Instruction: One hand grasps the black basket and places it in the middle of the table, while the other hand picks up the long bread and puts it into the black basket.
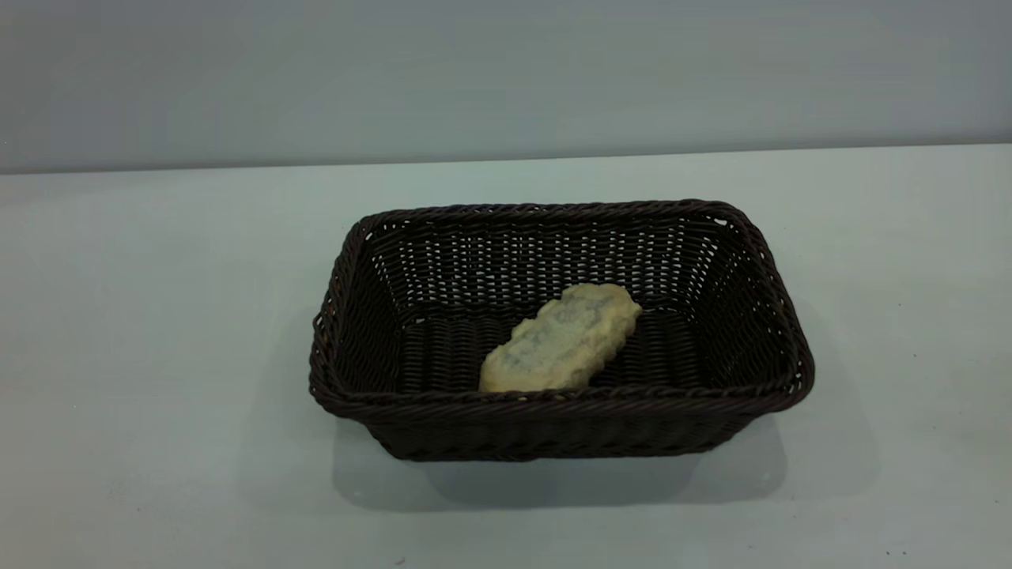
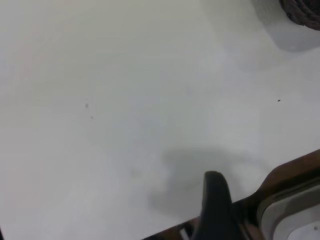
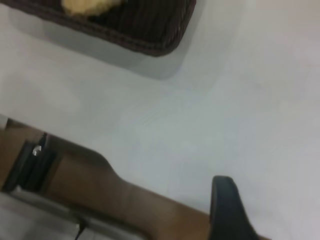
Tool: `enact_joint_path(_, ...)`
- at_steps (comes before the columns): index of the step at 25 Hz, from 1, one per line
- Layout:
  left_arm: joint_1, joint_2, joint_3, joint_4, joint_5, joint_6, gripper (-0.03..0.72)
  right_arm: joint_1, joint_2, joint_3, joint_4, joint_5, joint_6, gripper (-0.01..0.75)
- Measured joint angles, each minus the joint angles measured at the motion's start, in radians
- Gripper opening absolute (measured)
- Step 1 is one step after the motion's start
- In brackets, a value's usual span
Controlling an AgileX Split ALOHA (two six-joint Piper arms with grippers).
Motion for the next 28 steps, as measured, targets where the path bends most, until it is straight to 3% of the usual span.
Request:
enact_joint_path(12,0.000,-0.413,0.222,0.001,-0.007,-0.084,0.553,0.000,-0.217,0.011,0.000,-0.001,-0.003,0.459)
enact_joint_path(22,0.000,-0.545,0.317,0.002,-0.015,-0.130,0.553,0.000,-0.349,0.271,-0.012,-0.067,-0.003,0.456)
enact_joint_path(28,0.000,-0.558,0.360,0.002,-0.012,-0.130,0.553,0.000,-0.454,0.297,-0.039,-0.072,0.010,0.456)
